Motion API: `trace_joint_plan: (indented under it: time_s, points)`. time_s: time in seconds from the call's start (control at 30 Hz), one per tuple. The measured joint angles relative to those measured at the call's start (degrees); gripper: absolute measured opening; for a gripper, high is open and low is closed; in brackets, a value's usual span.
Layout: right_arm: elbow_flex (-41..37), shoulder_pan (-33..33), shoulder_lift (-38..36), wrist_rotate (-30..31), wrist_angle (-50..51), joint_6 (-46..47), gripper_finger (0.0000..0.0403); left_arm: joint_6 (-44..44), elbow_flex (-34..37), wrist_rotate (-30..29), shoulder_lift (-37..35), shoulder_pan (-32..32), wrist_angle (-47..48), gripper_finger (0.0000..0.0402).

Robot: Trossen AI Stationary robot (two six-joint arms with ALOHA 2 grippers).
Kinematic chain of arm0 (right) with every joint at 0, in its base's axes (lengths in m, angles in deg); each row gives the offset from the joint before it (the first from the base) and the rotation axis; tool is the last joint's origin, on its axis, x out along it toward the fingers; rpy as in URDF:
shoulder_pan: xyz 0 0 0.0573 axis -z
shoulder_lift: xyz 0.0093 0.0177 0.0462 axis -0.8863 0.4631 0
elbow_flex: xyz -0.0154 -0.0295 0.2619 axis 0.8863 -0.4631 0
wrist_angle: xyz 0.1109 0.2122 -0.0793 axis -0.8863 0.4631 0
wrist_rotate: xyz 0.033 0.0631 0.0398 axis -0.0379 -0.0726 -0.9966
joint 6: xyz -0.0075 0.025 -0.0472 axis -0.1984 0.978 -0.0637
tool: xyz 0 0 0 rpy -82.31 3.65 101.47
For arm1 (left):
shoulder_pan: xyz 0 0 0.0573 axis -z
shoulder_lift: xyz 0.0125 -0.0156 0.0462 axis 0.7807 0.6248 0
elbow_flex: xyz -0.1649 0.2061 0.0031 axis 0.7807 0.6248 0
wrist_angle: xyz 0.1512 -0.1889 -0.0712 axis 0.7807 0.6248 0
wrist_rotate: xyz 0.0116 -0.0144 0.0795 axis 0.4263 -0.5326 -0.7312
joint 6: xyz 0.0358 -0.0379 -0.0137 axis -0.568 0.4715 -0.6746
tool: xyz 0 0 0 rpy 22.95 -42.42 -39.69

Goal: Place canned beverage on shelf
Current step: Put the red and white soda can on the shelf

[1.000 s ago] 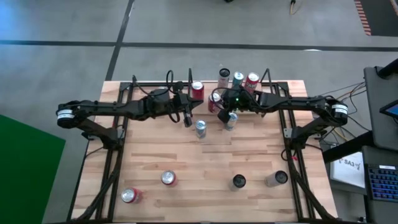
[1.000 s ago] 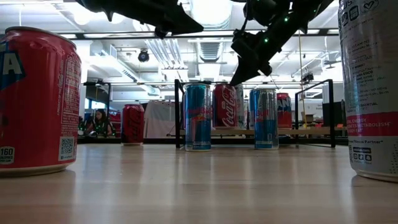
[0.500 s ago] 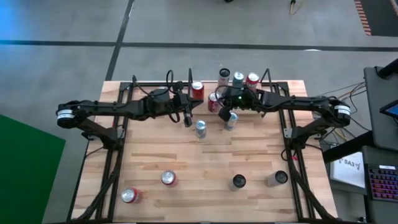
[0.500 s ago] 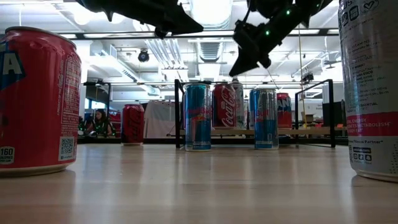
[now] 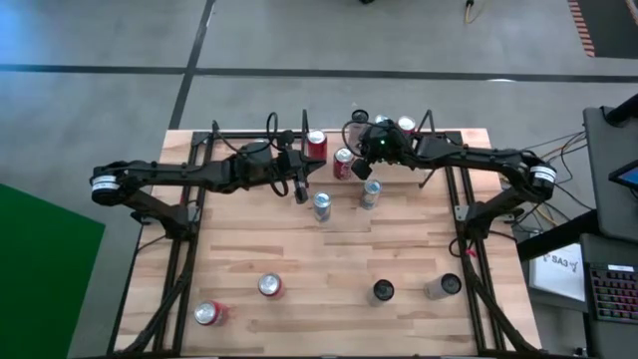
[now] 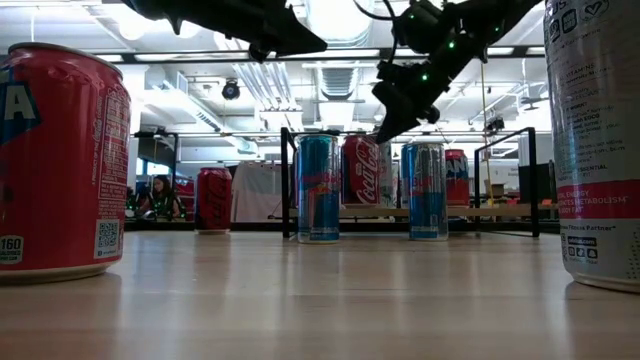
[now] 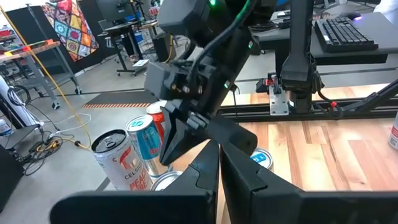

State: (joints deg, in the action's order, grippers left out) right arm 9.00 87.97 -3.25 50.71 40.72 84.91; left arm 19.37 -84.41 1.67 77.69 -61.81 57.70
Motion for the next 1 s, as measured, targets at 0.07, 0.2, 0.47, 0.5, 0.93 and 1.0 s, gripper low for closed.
trace_joint_plan:
  time_s: [0.07, 0.2, 0.47, 0.5, 0.93, 1.0]
  points:
    - [0.00, -0.02, 0.59, -0.13, -0.78, -0.73, 0.0009, 0.00, 0.00, 0.00, 0.00, 0.00, 0.02, 0.0000]
    - [0.00, -0.21, 0.86, -0.16, -0.50, -0.72, 0.0009, -0.02, 0.67, -0.02, 0.00, -0.03, 0.03, 0.0000]
    - [0.00, -2.23, 0.79, -0.48, -0.11, -0.64, 0.0009, 0.57, 2.36, -3.30, 0.02, -0.11, 1.50, 0.0000]
    - [0.00, -2.41, 0.79, -0.82, -0.11, -0.55, 0.0009, 0.76, 2.36, -3.67, 0.02, -0.12, 2.00, 0.0000]
    - [0.00, -4.67, 0.49, -1.70, 1.72, 2.32, 0.0009, 1.55, 2.36, -4.57, 0.02, -0.15, 2.75, 0.0000]
    - [0.00, -4.74, 0.24, -1.70, 2.24, 2.79, 0.0009, 1.70, 2.36, -4.57, 0.02, -0.15, 2.75, 0.0000]
